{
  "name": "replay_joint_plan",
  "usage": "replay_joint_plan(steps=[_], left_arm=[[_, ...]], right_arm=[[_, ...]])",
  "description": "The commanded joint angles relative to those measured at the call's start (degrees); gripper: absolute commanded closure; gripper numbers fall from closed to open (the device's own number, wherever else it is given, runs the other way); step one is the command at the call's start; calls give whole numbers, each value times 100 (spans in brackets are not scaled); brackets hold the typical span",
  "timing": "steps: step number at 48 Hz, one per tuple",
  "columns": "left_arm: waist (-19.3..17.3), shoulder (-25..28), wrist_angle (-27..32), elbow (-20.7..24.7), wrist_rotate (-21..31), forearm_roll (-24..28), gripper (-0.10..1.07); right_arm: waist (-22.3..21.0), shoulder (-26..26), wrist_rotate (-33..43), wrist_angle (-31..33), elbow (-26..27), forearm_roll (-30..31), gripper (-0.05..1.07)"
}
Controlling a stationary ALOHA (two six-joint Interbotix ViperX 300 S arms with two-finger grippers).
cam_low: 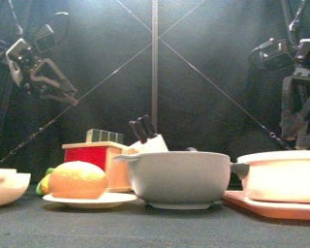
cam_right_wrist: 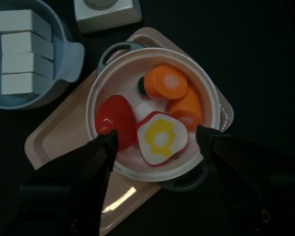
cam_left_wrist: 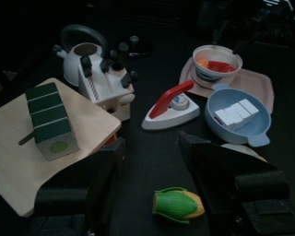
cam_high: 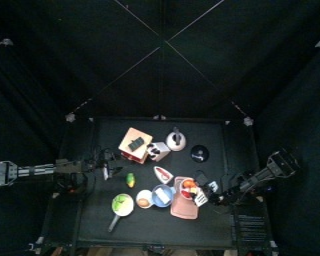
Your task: Grab pot lid
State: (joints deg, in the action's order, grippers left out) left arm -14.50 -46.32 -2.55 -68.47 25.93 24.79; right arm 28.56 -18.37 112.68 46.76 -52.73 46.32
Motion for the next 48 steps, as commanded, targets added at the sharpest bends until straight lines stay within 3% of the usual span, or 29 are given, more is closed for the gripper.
replay_joint_plan(steps=[1,11,23,40,48], left_arm=[[-9,18,-26,79,0,0,11],[-9,18,-26,79,0,0,11],[0,9,62,88,0,0,11],[-9,9,70,79,0,0,11],[-9,18,70,79,0,0,11]], right_arm=[[-325,-141,-18,26,237,9,5],[-1151,-343,-35,246,272,35,5],[-2347,-589,-26,352,-79,378,5],[-4025,-255,18,-642,-580,1099,6],[-4465,88,18,-1081,-606,1239,6]])
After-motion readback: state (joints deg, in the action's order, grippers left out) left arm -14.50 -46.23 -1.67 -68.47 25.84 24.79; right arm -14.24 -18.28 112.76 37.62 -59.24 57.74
